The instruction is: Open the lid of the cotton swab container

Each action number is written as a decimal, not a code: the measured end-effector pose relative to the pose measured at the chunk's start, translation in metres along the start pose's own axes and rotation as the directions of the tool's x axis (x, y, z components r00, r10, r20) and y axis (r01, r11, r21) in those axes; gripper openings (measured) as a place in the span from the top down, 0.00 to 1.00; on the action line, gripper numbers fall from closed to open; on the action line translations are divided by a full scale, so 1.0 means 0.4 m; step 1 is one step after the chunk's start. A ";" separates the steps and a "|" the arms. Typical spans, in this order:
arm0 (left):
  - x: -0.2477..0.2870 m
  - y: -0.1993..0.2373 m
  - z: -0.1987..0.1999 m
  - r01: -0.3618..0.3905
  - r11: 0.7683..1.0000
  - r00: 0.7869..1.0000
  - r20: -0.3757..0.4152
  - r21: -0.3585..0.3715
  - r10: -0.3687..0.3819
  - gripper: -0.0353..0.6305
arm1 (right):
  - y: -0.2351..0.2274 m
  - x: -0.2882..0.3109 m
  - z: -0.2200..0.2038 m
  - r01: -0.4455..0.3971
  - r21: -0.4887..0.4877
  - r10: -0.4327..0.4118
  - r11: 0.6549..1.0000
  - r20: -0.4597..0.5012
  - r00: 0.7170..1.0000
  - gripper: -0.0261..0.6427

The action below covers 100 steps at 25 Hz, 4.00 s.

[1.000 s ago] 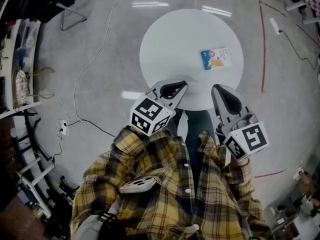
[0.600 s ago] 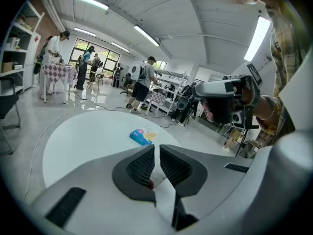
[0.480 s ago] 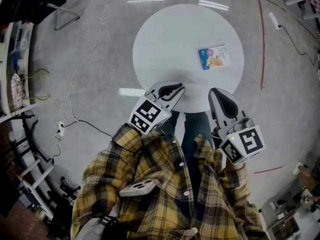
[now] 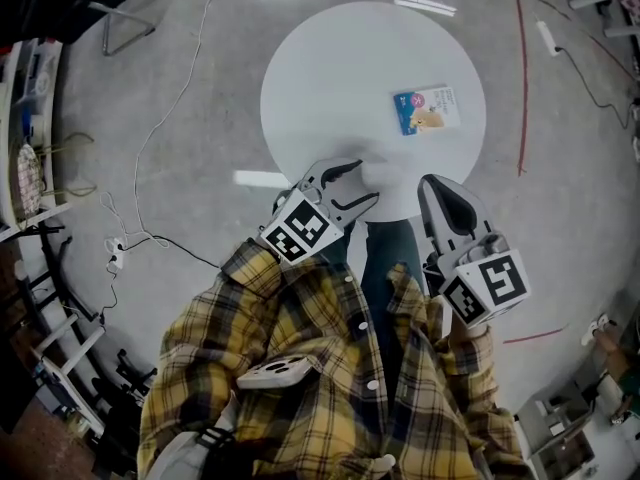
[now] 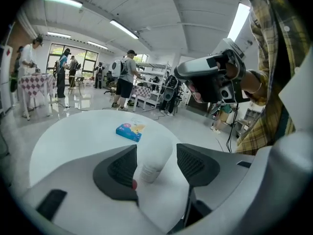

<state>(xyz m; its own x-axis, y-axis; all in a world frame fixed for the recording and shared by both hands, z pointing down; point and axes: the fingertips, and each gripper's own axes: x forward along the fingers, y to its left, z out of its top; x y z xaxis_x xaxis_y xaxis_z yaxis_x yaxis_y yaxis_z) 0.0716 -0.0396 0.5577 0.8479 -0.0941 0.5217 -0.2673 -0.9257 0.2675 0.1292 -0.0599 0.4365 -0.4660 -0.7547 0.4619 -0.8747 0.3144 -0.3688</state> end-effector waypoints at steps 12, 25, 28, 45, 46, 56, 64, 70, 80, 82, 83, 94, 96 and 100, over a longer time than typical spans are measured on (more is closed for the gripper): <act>0.075 0.019 -0.080 0.006 0.988 0.992 -0.127 0.155 0.014 0.51 | 0.000 0.008 -0.022 -0.025 0.012 0.025 1.000 -0.028 0.999 0.94; 0.143 0.021 -0.136 0.067 0.972 0.976 -0.216 0.227 -0.017 0.51 | -0.012 0.000 -0.036 -0.021 0.047 0.022 0.999 -0.030 0.999 0.94; 0.155 0.023 -0.146 0.070 0.966 0.973 -0.232 0.249 -0.011 0.51 | -0.014 -0.004 -0.037 -0.012 0.054 0.013 0.998 -0.027 1.000 0.94; 0.176 0.025 -0.155 0.103 0.937 0.960 -0.279 0.334 -0.007 0.57 | -0.025 -0.036 -0.045 0.047 0.087 -0.046 0.995 -0.011 0.999 0.94; 0.177 0.023 -0.155 0.109 0.934 0.960 -0.280 0.339 -0.010 0.58 | -0.025 -0.038 -0.045 0.049 0.088 -0.048 0.995 -0.010 0.999 0.94; 0.178 0.019 -0.155 0.124 0.927 0.960 -0.279 0.355 -0.022 0.59 | -0.015 -0.034 -0.048 0.046 0.085 -0.045 0.995 -0.012 0.999 0.94; 0.151 0.005 -0.162 0.149 0.926 0.954 -0.297 0.346 -0.043 0.59 | -0.010 -0.036 -0.028 0.043 0.072 -0.043 0.997 0.000 0.999 0.94; 0.104 -0.016 -0.120 0.150 0.924 0.956 -0.289 0.350 -0.046 0.59 | 0.004 -0.039 0.008 0.033 0.052 -0.035 0.998 0.037 0.999 0.94; 0.028 -0.040 0.010 0.125 0.925 0.968 -0.250 0.358 -0.034 0.59 | 0.061 -0.060 0.088 -0.015 -0.020 0.017 1.000 0.109 0.994 0.94; 0.010 -0.049 0.043 0.114 0.926 0.971 -0.237 0.359 -0.028 0.59 | 0.075 -0.070 0.104 -0.027 -0.037 0.032 0.999 0.122 0.992 0.94; -0.002 -0.057 0.057 0.113 0.928 0.972 -0.234 0.356 -0.029 0.59 | 0.083 -0.076 0.110 -0.032 -0.044 0.037 0.999 0.125 0.991 0.94; -0.142 -0.127 0.179 0.072 0.927 0.979 -0.204 0.368 0.005 0.59 | 0.165 -0.106 0.190 -0.060 -0.120 0.080 0.991 0.173 0.982 0.94; -0.164 -0.141 0.200 0.065 0.933 0.981 -0.194 0.355 0.005 0.59 | 0.180 -0.118 0.208 -0.063 -0.133 0.087 0.989 0.184 0.979 0.94; -0.203 -0.156 0.240 0.058 0.941 0.985 -0.172 0.334 0.001 0.59 | 0.201 -0.134 0.239 -0.082 -0.167 0.117 0.982 0.209 0.971 0.94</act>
<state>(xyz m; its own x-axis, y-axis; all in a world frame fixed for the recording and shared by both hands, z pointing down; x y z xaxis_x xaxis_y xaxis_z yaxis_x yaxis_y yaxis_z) 0.0634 -0.0095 0.4209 0.7565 -0.0303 0.6532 -0.0500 -0.9987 0.0115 0.0967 -0.0493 0.3050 -0.5269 -0.8162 0.2372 -0.8433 0.4673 -0.2653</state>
